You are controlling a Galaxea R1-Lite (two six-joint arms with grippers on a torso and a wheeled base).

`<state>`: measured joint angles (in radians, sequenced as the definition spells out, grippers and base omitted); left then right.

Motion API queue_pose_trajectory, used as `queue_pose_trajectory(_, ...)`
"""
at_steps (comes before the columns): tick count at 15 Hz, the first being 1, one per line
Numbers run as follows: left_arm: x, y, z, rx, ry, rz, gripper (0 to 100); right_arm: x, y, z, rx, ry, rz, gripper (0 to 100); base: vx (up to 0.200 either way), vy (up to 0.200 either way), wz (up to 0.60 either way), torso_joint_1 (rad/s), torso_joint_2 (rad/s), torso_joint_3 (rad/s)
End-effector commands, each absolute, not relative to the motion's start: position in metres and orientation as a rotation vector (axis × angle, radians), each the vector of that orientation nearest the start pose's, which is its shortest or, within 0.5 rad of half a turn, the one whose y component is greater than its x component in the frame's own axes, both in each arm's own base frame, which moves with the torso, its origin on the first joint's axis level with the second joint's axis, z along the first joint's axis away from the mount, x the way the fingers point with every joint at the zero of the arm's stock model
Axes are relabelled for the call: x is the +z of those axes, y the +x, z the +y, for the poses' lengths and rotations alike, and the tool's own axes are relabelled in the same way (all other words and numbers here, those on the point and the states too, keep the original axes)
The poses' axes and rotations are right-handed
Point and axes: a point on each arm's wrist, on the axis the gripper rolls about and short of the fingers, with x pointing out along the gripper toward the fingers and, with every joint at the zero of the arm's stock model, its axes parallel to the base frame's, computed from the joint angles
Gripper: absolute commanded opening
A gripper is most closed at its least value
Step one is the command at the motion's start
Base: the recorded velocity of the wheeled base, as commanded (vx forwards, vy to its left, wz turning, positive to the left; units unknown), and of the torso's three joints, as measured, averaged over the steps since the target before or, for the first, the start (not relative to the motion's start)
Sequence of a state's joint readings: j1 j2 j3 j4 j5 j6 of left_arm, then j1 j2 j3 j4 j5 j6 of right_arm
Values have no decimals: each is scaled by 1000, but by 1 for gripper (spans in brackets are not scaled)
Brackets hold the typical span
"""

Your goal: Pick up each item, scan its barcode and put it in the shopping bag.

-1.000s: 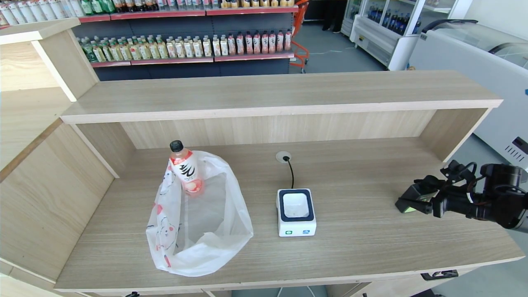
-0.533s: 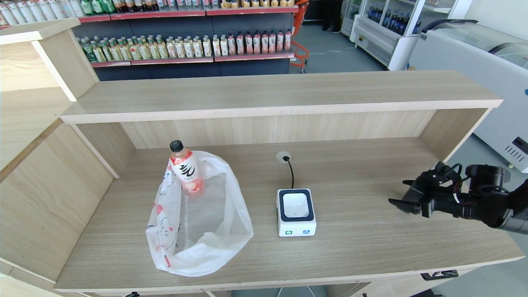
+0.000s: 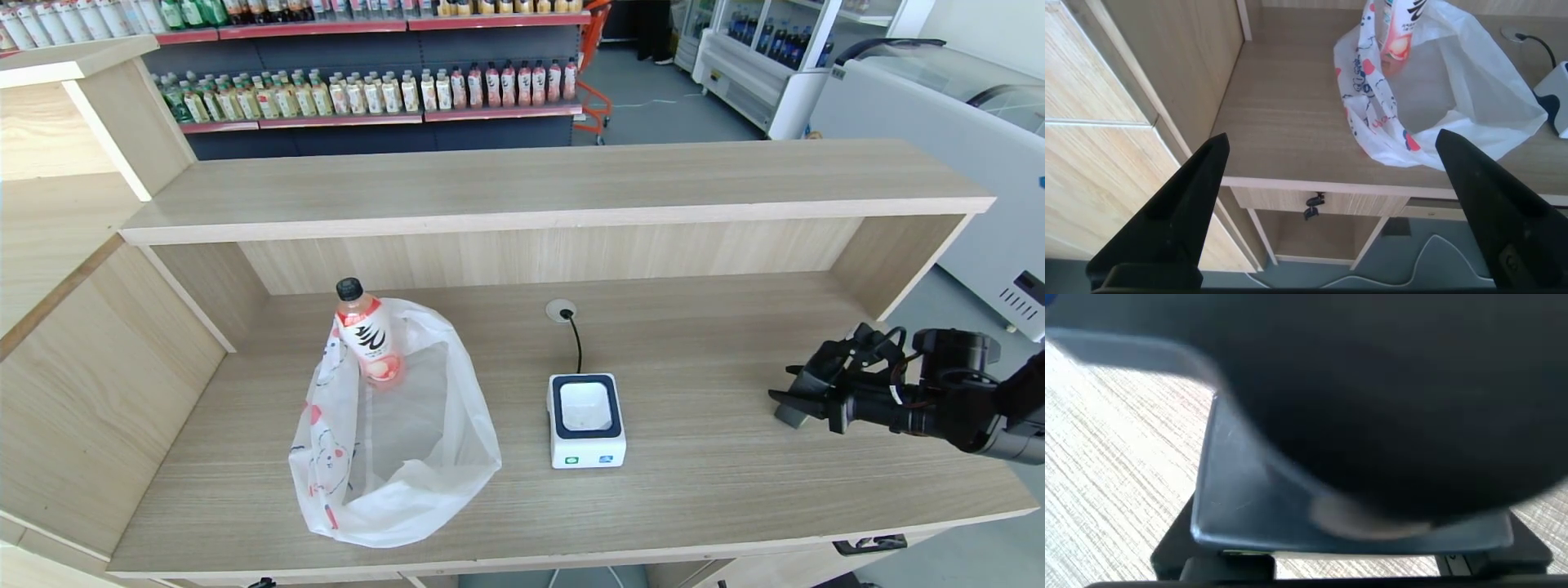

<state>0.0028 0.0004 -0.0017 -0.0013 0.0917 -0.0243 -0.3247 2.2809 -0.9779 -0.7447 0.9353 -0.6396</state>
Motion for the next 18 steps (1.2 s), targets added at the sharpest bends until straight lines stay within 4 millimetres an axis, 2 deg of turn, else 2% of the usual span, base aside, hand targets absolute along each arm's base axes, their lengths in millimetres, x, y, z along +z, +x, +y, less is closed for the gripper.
queue_pose_trajectory(1, 76, -23, 2, 95, -25, -4, 100, 32, 379, -109, 706, -282, 241, 0, 0, 0, 0, 0, 0, 0)
queue_pose_trajectory(4, 76, -23, 2, 95, -25, -3, 100, 56, 374, -110, 720, -303, 183, 0, 0, 0, 0, 0, 0, 0)
queue_pose_trajectory(5, 76, -23, 2, 95, -25, -4, 100, 76, 367, -109, 746, -320, 127, 0, 0, 0, 0, 0, 0, 0)
queue_pose_trajectory(6, 76, -23, 2, 95, -25, -4, 100, 89, 362, -107, 765, -330, 97, 0, 0, 0, 0, 0, 0, 0)
queue_pose_trajectory(7, 76, -23, 2, 95, -25, -4, 100, 121, 351, -103, 798, -363, 11, 0, 0, 0, 0, 0, 0, 0)
queue_pose_trajectory(10, 76, -23, 2, 95, -25, -4, 100, 201, 321, -87, 827, -443, -200, 0, 0, 0, 0, 0, 0, 0)
queue_pose_trajectory(13, 76, -23, 2, 95, -25, -4, 100, 255, 300, -53, 866, -568, -425, 0, 0, 0, 0, 0, 0, 0)
queue_pose_trajectory(16, 76, -23, 2, 95, -25, -4, 100, 287, 283, -12, 940, -676, -649, 0, 0, 0, 0, 0, 0, 0)
queue_pose_trajectory(17, 76, -23, 2, 95, -25, -4, 100, 291, 281, -8, 947, -687, -677, 0, 0, 0, 0, 0, 0, 0)
queue_pose_trajectory(18, 76, -23, 2, 95, -25, -4, 100, 307, 273, 9, 970, -732, -791, 0, 0, 0, 0, 0, 0, 0)
